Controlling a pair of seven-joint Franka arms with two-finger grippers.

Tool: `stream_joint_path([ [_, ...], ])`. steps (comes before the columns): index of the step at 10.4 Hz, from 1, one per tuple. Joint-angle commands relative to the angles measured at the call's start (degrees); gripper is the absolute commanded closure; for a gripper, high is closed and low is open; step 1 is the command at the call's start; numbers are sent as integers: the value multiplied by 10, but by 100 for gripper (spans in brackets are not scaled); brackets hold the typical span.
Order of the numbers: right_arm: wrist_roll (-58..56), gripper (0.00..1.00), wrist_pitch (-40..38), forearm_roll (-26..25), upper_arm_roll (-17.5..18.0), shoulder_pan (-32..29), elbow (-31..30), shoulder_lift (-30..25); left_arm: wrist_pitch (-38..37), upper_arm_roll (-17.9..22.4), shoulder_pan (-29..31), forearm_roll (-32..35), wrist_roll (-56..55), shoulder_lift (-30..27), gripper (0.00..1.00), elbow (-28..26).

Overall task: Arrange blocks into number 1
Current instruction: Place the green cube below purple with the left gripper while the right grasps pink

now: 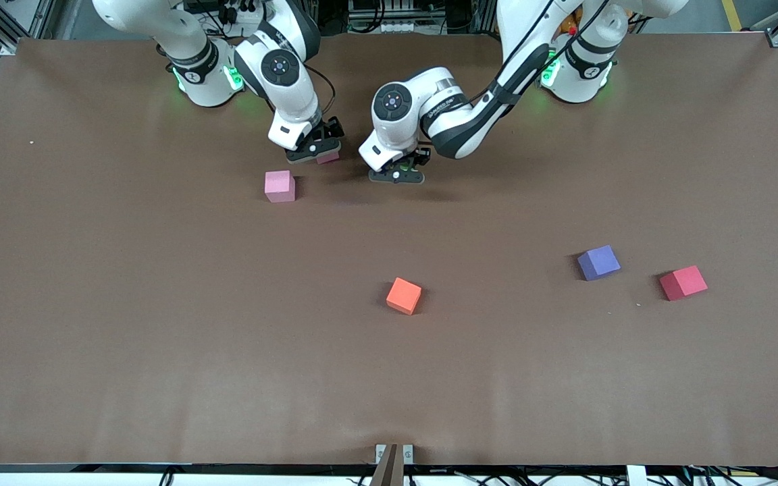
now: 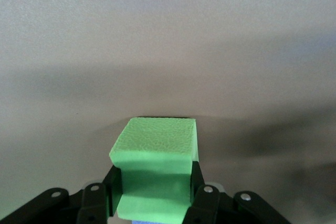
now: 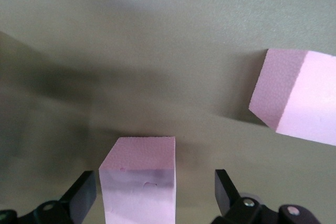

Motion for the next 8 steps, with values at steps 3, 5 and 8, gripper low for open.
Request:
stream_joint_path([
  [3,-1,0,22,16,1,8,-6,17,-19,5,-2,15,-3,-17,0,11],
  [5,3,0,33,17,1,13,-5,23,-38,7,18,13,-4,-55,0,28],
  [8,4,0,37,17,1,15,-4,28,-42,45,42,7,-26,-73,0,103],
])
